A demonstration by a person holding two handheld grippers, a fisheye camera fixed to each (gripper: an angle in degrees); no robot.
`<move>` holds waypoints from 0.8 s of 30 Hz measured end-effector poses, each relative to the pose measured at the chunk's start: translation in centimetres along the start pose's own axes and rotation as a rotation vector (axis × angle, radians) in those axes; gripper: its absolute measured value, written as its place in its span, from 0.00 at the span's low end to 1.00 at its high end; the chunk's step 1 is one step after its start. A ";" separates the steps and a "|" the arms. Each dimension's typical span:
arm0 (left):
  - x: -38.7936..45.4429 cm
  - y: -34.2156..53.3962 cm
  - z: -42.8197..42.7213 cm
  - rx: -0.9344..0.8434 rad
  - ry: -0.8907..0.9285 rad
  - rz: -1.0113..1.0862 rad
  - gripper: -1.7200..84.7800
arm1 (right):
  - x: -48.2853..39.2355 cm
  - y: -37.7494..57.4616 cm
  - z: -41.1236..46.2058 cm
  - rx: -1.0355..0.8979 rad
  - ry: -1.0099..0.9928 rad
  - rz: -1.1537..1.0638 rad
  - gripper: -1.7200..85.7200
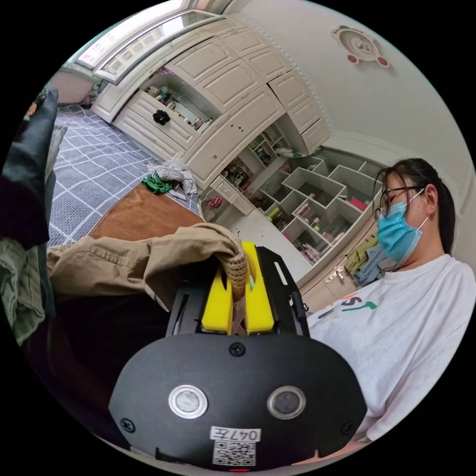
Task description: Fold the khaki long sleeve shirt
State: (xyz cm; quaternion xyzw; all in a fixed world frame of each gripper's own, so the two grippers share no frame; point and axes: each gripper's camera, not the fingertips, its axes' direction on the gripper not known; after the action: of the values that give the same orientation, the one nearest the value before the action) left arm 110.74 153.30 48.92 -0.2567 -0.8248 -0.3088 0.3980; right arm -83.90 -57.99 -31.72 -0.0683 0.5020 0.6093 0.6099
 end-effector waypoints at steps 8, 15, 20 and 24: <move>-2.0 -4.8 1.0 0.004 0.099 0.000 0.02 | -0.3 -2.0 0.8 -0.046 -0.001 0.001 0.02; -4.0 -14.0 0.1 0.189 0.253 -0.009 0.02 | -9.2 -6.3 -7.9 0.349 -0.369 -0.497 0.01; 1.0 -26.4 -3.0 0.440 0.305 0.183 0.02 | -25.7 -6.4 -14.9 0.520 -0.130 -1.049 0.01; 16.2 -34.5 -6.5 0.583 -0.004 0.601 0.02 | -36.8 -1.4 -17.2 0.812 0.005 -1.381 0.01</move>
State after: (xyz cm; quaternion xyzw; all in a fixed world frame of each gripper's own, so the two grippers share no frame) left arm 81.91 128.17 54.83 -0.3632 -0.7668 0.0677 0.5249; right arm -82.82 -95.13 -15.23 -0.1375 0.5304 -0.1364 0.8253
